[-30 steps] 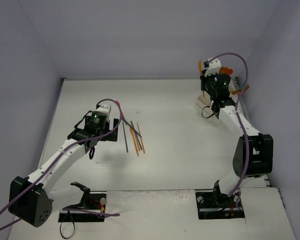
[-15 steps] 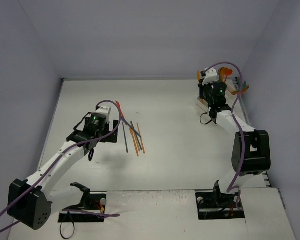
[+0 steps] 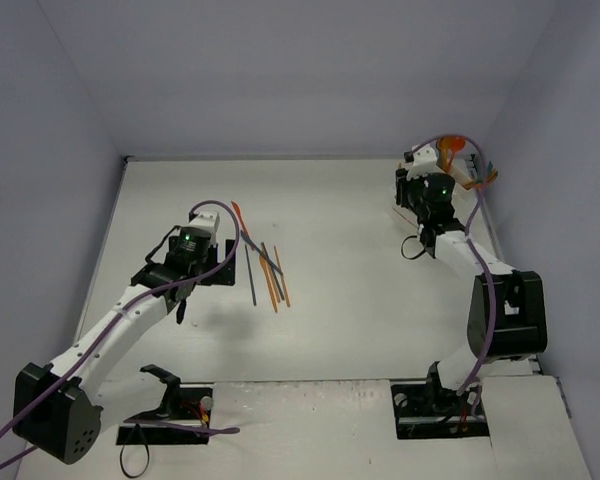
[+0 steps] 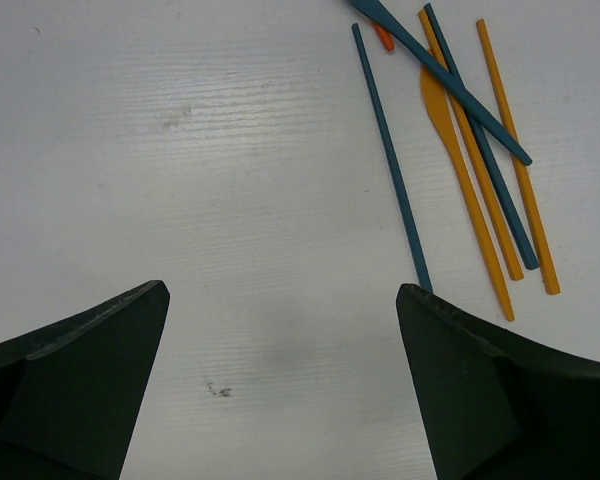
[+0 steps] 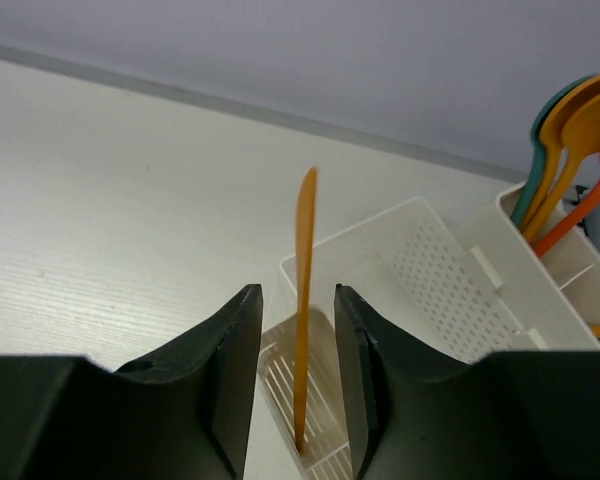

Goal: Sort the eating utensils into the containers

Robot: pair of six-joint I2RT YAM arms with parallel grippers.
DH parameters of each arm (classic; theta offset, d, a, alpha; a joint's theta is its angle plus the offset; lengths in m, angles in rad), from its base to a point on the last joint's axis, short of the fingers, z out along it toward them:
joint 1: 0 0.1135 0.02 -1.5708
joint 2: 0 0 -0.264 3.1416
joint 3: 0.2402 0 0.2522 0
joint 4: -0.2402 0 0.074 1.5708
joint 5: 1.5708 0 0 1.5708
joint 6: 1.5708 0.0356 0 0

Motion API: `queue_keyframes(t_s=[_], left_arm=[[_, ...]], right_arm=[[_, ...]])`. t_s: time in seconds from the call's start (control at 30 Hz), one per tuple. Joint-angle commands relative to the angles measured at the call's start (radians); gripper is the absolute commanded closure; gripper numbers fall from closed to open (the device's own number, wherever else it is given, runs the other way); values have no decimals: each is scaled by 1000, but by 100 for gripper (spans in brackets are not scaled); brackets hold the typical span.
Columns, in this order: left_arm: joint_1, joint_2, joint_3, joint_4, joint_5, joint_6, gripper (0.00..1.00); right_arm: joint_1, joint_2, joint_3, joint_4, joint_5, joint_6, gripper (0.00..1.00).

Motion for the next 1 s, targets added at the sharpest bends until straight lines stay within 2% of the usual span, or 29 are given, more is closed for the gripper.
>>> queue_keyframes(t_s=[0.0,0.23,0.33,0.47,0.63,0.97], left_arm=[[6,-33,34,47,20,-89,3],[7,66,109,-3,8,-227,3],[7,143,166,-10,11,-294,7],[7,255,237,-7,22,-376,16],[8,384,318,-9,-6,-421,31],[14,730,628,-67,-86,-429,40]], right_arm=[[4,-187,53,-16,-10,37,60],[90,-269,158,-294,21,129,44],[147,-301,147,-350,112,194,42],[173,-361,80,-409,108,323,39],[190,-434,5,-485,82,379,37],[198,-555,-113,-537,22,426,34]])
